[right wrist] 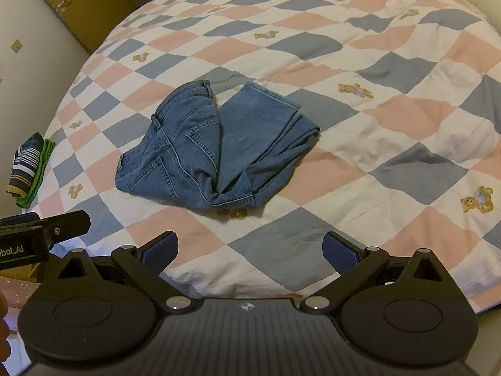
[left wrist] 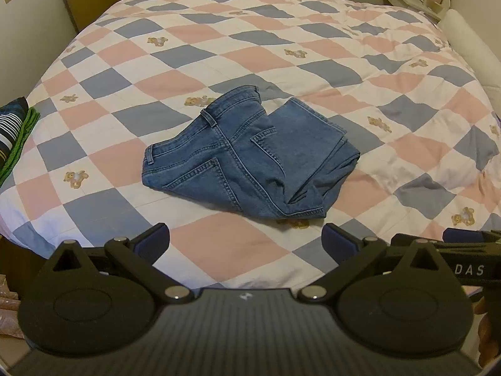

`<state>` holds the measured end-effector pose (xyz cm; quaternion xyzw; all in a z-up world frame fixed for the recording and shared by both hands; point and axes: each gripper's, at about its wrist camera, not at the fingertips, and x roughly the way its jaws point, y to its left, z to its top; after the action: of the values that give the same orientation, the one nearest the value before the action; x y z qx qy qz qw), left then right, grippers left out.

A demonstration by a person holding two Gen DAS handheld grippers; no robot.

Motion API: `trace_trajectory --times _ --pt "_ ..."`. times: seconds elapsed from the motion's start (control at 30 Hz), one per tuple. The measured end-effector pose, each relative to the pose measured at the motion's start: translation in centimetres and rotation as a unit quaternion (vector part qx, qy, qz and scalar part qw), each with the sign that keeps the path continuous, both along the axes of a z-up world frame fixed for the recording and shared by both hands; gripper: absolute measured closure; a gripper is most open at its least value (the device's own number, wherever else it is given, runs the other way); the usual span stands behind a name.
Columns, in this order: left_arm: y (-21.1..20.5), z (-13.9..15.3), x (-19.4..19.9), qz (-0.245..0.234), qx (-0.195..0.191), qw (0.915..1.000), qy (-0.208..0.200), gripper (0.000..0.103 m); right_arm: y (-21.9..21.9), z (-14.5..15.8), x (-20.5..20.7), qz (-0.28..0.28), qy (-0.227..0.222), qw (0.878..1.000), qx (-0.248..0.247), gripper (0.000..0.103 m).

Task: Fold clothes
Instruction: 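Move both grippers toward the folded blue jeans on the bed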

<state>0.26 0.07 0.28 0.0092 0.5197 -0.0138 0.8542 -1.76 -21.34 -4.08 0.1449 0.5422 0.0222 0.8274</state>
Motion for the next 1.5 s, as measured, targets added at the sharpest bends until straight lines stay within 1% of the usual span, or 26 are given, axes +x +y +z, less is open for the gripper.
trace_trajectory --times 0.27,0.37,0.87,0.97,1.27,1.33,1.5 --pt "0.1 -1.0 -0.4 0.009 -0.003 0.9999 -0.002 0.001 0.0 0.1 0.5 0.001 0.000 1.000 0.000 0.002" --pt "-0.3 -0.8 -0.3 0.012 0.001 0.9999 -0.001 0.001 0.0 -0.3 0.6 0.004 -0.003 1.000 -0.001 0.002" --pt "-1.3 -1.1 -0.9 0.025 0.007 0.9997 0.000 0.001 -0.8 -0.2 1.2 0.013 -0.002 1.000 0.005 0.002" --pt "-1.5 -0.8 -0.7 0.030 0.008 0.9995 0.002 0.001 -1.0 -0.3 1.2 0.018 -0.001 1.000 0.005 0.002" --pt "-2.1 -1.0 -1.9 0.049 0.011 0.9987 0.003 0.001 -1.5 -0.4 1.4 0.035 0.000 0.999 0.007 0.002" --pt "-2.2 -0.8 -1.3 0.050 0.010 0.9987 0.005 0.001 -1.6 -0.5 1.7 0.039 0.001 0.999 0.008 0.002" --pt "-2.8 -0.9 -1.8 0.057 0.013 0.9983 0.007 0.001 -2.0 -0.5 1.7 0.047 0.002 0.999 0.009 0.002"
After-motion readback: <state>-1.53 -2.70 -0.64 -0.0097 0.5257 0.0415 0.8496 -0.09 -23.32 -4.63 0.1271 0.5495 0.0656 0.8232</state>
